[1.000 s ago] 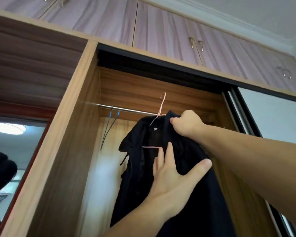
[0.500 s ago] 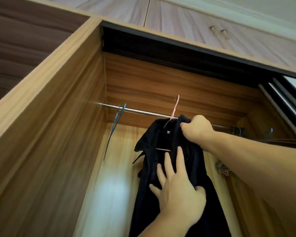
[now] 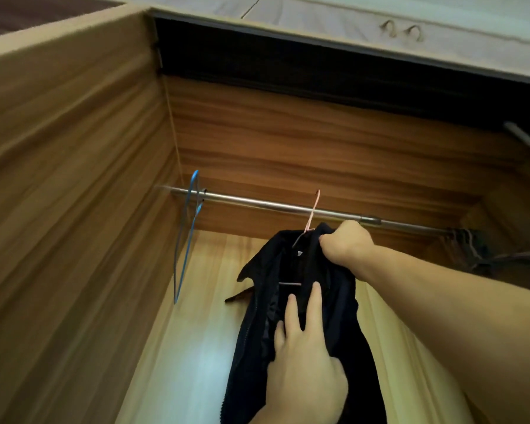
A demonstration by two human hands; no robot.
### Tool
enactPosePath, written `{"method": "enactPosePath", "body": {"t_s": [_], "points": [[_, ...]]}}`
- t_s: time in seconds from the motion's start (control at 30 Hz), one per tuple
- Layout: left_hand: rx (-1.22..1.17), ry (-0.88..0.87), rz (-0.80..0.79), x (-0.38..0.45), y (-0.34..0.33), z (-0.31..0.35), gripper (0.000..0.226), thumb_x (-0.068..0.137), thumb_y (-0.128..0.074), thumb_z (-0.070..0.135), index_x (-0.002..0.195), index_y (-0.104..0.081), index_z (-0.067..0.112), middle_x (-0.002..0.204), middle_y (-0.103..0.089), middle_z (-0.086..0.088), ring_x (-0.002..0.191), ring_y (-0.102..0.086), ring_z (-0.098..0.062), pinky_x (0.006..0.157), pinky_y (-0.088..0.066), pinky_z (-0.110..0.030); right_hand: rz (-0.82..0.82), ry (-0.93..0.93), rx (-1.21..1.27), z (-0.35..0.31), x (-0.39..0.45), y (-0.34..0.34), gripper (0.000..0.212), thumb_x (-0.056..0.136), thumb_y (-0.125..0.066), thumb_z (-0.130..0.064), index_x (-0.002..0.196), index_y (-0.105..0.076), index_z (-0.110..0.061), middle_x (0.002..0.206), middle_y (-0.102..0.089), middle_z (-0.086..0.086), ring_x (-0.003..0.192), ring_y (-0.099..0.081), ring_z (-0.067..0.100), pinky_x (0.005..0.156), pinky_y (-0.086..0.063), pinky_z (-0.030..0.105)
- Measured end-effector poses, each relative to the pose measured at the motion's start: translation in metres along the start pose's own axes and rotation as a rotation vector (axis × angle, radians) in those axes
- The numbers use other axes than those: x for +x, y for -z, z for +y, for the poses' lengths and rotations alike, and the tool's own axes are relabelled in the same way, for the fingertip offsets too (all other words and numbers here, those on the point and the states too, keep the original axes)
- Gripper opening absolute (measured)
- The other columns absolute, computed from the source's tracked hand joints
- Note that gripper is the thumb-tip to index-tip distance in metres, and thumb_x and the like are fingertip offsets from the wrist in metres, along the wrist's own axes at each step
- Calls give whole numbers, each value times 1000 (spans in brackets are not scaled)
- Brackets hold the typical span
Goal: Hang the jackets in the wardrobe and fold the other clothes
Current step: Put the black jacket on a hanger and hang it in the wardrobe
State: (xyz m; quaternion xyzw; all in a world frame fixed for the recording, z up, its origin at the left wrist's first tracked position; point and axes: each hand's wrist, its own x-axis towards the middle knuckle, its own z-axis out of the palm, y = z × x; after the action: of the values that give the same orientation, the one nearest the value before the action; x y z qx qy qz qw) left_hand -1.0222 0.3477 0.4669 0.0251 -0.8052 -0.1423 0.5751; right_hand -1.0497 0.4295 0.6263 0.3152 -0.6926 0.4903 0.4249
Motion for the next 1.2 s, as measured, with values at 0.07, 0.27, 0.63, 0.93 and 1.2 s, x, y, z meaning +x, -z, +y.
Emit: {"method": "enactPosePath", "body": {"t_s": [0.07, 0.27, 0.63, 0.93, 1.2], "points": [[18, 12, 17, 4, -11, -3, 98, 87, -48, 17, 135, 25, 61, 157, 16, 21, 148, -7, -17, 111, -34, -36, -53, -13, -6, 7, 6, -6, 24, 90, -57, -24, 75, -53, -6, 80, -58, 9, 68, -58, 25, 51, -40, 25], [2, -18, 15, 3, -34, -5, 94, 80, -46, 30, 134, 23, 63, 156, 19, 24, 147, -8, -10, 112, -29, -28, -113, -31, -11, 20, 12, 0, 23, 93, -56, -24, 94, -58, -1, 100, -65, 16, 91, -66, 33, 73, -52, 34], [-126, -126, 131, 16, -52, 17, 87, 85, -41, 29, 128, 23, 70, 157, 14, 25, 145, -14, -13, 104, -38, -31, -44, -18, -201, 22, 34, 26, 22, 93, -58, -24, 94, -52, -4, 92, -58, 13, 84, -59, 29, 69, -47, 31], [-181, -171, 23, 8, -73, 42, 82, 87, -41, 32, 131, 18, 69, 158, 12, 24, 145, -15, -12, 107, -37, -37, -34, -79, -337, 52, 34, 55, 26, 92, -61, -27, 92, -52, -3, 71, -51, 6, 59, -51, 19, 45, -37, 25], [-208, -220, 24, 8, -78, 50, 78, 92, -39, 31, 132, 16, 69, 159, 9, 22, 144, -17, -14, 107, -37, -37, 38, -48, -384, 61, 41, 65, 29, 91, -60, -24, 72, -49, -6, 72, -53, 6, 60, -51, 19, 44, -34, 26]]}}
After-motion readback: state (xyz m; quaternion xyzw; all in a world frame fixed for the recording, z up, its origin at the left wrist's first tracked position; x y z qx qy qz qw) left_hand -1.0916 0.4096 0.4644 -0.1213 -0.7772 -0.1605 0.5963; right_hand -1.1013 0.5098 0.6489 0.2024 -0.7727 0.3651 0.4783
